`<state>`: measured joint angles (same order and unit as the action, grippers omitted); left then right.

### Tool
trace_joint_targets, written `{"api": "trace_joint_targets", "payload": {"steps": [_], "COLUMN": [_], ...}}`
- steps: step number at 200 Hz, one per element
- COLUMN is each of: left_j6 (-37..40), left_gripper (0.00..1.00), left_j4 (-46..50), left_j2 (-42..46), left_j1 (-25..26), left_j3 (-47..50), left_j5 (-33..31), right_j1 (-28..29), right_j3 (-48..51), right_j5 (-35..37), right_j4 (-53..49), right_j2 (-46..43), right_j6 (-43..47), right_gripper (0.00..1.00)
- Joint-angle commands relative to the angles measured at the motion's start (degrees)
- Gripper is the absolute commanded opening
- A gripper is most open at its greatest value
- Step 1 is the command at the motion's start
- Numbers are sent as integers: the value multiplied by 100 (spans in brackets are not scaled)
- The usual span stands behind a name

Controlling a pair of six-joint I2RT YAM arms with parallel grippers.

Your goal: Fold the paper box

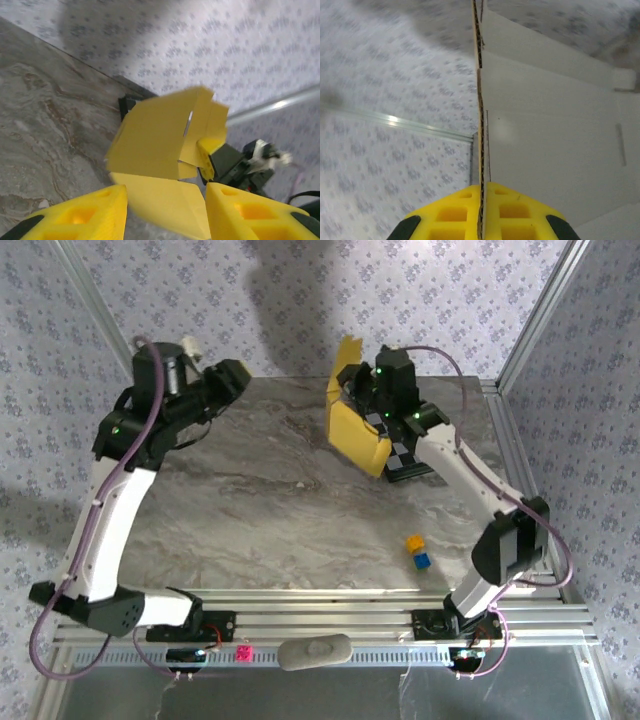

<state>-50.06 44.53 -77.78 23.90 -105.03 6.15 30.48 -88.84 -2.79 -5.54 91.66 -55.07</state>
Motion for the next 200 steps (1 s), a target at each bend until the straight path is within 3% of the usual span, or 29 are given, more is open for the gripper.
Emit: {"api": "trace_joint_targets", "payload": {"steps": [1, 31, 53, 94, 127, 163, 181, 200], "left_j6": [629, 435, 542, 1260, 1300, 441, -467, -1257], "left_gripper": [50, 56, 58, 61, 63, 71, 75, 77], "left_j4": [725, 987, 1384, 2598, 3733, 4344, 4404, 4429], "left_j2": [-529, -1001, -1388, -1875, -2399, -2798, -2770, -2760], "left_j1": [128, 167, 224, 400, 225, -188, -414, -701], "left_j3": [-362, -1147, -1901, -2881, -3587, -3994, -3817, -3551], "left_j5": [-185, -215, -81, -698, -1098, -1115, -1284, -1011], "right_j1": [622, 1483, 1906, 2209, 2504, 2754, 2853, 2960], "right_j3": [575, 939, 1244, 1592, 1716, 1800, 1800, 1800], "right_j5": [1069, 2352, 3074, 3623, 3695, 3723, 3724, 3647], "right_j4": [778, 841, 1014, 1442, 1726, 1887, 1949, 1952], "right_j2": [-429, -610, -558, -546, -432, -300, -255, -210], "right_j6": [3089, 5435, 6651, 7423, 8153, 8650, 8811, 8944], "right_gripper": [0, 0, 0, 0, 0, 0, 0, 0]}}
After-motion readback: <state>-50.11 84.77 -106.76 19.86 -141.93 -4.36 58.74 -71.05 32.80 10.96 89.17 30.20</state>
